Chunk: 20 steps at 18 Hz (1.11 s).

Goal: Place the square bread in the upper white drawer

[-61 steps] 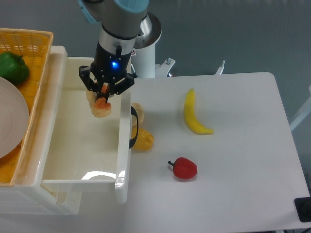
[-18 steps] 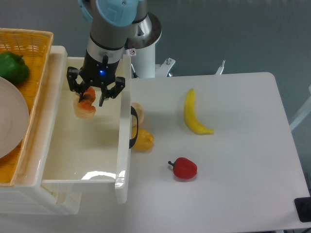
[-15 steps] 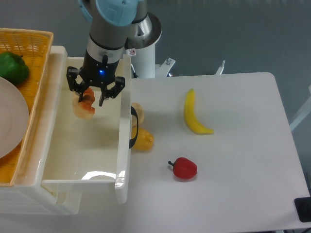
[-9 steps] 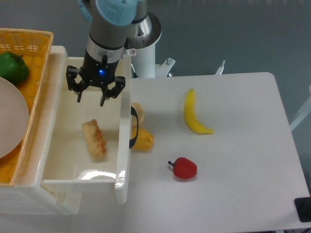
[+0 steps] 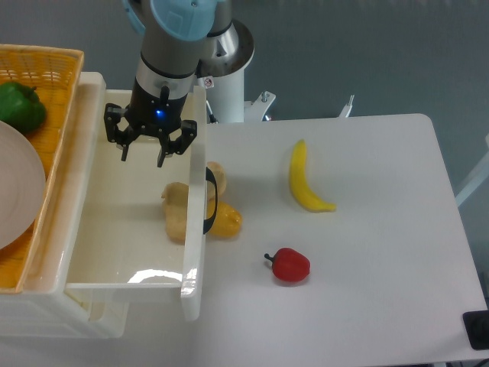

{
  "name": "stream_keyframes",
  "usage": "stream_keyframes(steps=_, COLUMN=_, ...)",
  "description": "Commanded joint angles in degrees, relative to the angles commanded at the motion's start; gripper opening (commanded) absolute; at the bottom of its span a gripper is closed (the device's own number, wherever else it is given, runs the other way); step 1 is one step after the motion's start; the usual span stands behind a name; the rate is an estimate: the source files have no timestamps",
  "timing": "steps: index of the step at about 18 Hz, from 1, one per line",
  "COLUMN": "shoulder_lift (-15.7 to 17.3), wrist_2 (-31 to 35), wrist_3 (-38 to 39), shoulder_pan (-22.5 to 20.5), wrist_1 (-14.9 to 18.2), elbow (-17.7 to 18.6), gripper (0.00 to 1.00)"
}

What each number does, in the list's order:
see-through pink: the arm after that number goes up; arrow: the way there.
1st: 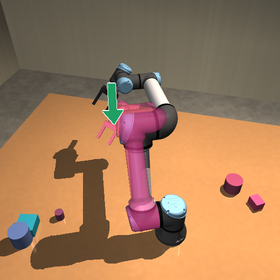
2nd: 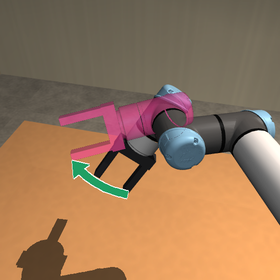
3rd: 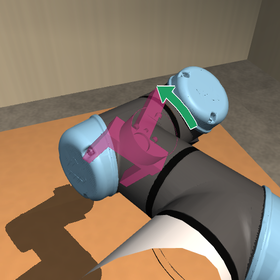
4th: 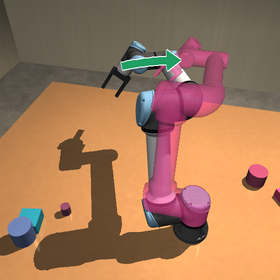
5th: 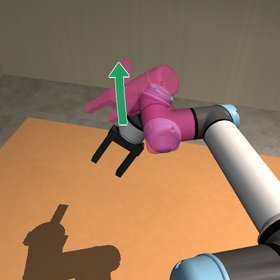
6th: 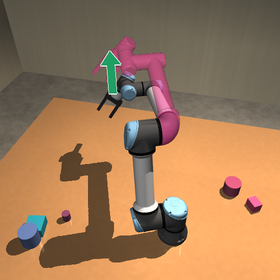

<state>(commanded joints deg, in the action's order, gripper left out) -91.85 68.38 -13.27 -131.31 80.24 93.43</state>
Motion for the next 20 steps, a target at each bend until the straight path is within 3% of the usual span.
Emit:
stream_keyframes(steps=12, shoulder_lift=0.96, wrist_2=0.09, wrist_3=-0.09, shoulder_pan=-1.31, wrist_1=0.0, elbow=-0.88, gripper=0.63)
stream_keyframes(steps=13, shoulder_lift=1.31, wrist_2=0.17, wrist_3=-0.17, shoulder_pan=-1.84, wrist_1=-0.17, elbow=-0.97, gripper=0.65)
stream_keyframes(steps=14, shoulder_lift=1.93, wrist_2=0.52, wrist_3=-0.44, shoulder_pan=-2.45, wrist_1=-0.26, elbow=-0.88, gripper=0.84)
stream_keyframes(steps=15, shoulder_lift=2.19, wrist_2=1.66, wrist_3=-1.05, shoulder_pan=-3.07, wrist_1=-0.26, elbow=-0.88, gripper=0.89)
stream_keyframes(steps=17, shoulder_lift=2.2, wrist_2=2.37, wrist_3=-1.06, shoulder_pan=-3.86, wrist_1=-0.18, elbow=-1.32, gripper=0.87)
stream_keyframes(steps=20, shoulder_lift=2.37, wrist_2=2.72, wrist_3=-1.14, shoulder_pan=-5.18, wrist_1=-0.18, elbow=-1.41, gripper=0.95)
